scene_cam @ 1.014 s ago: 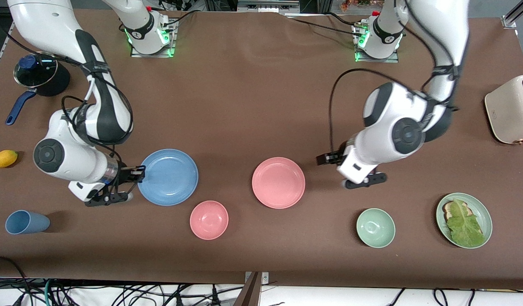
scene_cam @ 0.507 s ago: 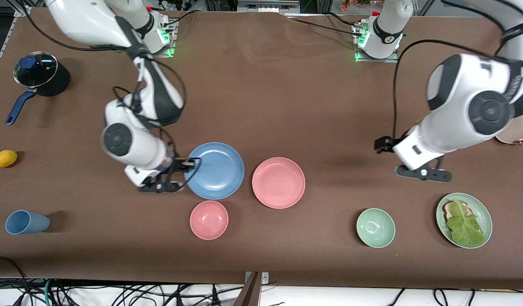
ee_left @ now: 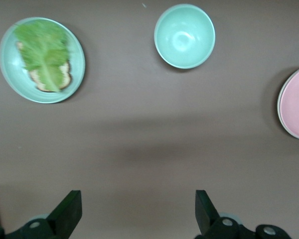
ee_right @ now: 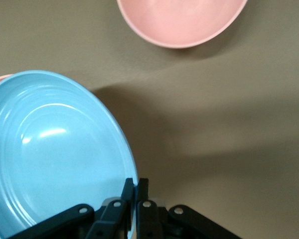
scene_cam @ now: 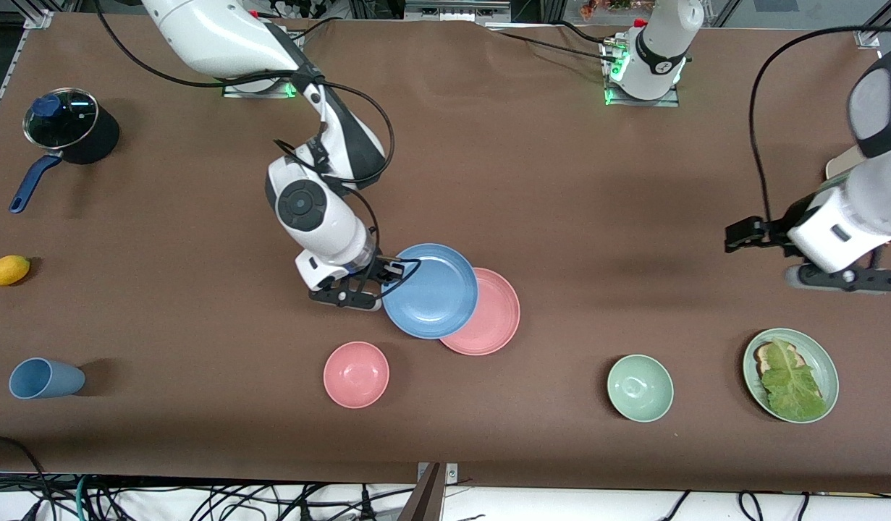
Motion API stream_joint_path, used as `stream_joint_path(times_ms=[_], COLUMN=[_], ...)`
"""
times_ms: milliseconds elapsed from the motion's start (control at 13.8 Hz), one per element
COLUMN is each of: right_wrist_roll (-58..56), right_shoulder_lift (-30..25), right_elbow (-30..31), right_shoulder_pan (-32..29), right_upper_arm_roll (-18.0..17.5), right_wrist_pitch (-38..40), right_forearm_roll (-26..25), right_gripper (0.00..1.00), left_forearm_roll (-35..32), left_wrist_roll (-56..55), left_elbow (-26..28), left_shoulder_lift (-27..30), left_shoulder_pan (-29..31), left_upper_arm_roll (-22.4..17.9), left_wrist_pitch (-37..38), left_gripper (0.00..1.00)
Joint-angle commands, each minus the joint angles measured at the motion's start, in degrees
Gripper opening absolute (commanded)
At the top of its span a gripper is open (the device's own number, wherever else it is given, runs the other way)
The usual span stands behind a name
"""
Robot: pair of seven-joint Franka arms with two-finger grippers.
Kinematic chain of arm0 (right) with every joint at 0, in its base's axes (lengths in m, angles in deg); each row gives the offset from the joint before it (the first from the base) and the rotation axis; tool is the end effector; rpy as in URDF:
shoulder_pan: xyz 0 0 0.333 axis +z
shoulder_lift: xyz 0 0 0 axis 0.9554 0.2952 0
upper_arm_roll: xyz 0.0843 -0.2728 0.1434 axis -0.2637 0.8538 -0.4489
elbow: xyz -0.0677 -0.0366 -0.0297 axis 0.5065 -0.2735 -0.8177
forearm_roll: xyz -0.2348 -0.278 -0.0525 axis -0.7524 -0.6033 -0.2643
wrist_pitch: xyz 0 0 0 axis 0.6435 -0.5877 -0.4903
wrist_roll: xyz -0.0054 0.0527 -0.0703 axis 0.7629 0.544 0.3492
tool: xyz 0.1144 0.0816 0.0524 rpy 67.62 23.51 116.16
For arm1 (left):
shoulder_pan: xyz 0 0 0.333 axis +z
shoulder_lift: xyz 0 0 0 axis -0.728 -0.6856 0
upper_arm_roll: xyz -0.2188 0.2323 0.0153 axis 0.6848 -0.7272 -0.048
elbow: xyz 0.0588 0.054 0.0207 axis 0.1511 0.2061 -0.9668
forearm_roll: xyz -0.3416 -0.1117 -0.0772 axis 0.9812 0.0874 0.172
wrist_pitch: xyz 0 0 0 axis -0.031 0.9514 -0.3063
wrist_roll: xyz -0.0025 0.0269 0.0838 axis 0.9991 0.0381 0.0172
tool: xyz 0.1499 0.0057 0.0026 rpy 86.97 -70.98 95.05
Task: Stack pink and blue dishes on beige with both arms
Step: 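Lower the blue plate onto the pink plate and open the right gripper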
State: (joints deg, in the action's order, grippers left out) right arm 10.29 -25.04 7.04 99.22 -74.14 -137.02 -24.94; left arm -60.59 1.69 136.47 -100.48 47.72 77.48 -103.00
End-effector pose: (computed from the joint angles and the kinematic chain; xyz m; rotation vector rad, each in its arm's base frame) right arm 0.5958 0.3909 0.2673 -2.9494 0.3295 -0.0402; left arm 0.5988 -0.0094 0.5118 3.1283 -0.0409 -0.0805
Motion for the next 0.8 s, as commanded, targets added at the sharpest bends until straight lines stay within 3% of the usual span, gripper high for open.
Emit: stream_joint_path(times_ms=[0,145,507,724], right_wrist_roll=[8.73,11.56,15.78,16.23], right_shoulder_lift=[5.03,7.05,9.96,11.54], right_elbow=[-7.47,-9.24,-9.95,-11.35], right_shoulder_pan=[3.31,4.37,5.25,5.78], right_upper_arm_roll=[0.45,0.45,0.45,0.45], right_wrist_pitch=[0.28,-0.42,-6.57,-7.72], right_forearm_roll=[-3.70,-5.29,-5.30,-5.38], right_gripper=[0.00,0.00,0.00,0.00], left_forearm_roll=[-0.23,-0.32,-0.31,-1.02], left_wrist_roll=[1.23,0.88,0.79,0.70], left_elbow=[0.49,1.02,0.32,-4.76], left_shoulder_lift=[5.14,6.02,7.16,7.61], left_shoulder_pan=[1.90,1.03,0.15,-2.31], left_upper_arm_roll=[0.16,0.42,0.69,1.21], left_wrist_pitch=[2.99,9.49,12.33,14.08], left_gripper=[1.00,1.00,1.00,1.00])
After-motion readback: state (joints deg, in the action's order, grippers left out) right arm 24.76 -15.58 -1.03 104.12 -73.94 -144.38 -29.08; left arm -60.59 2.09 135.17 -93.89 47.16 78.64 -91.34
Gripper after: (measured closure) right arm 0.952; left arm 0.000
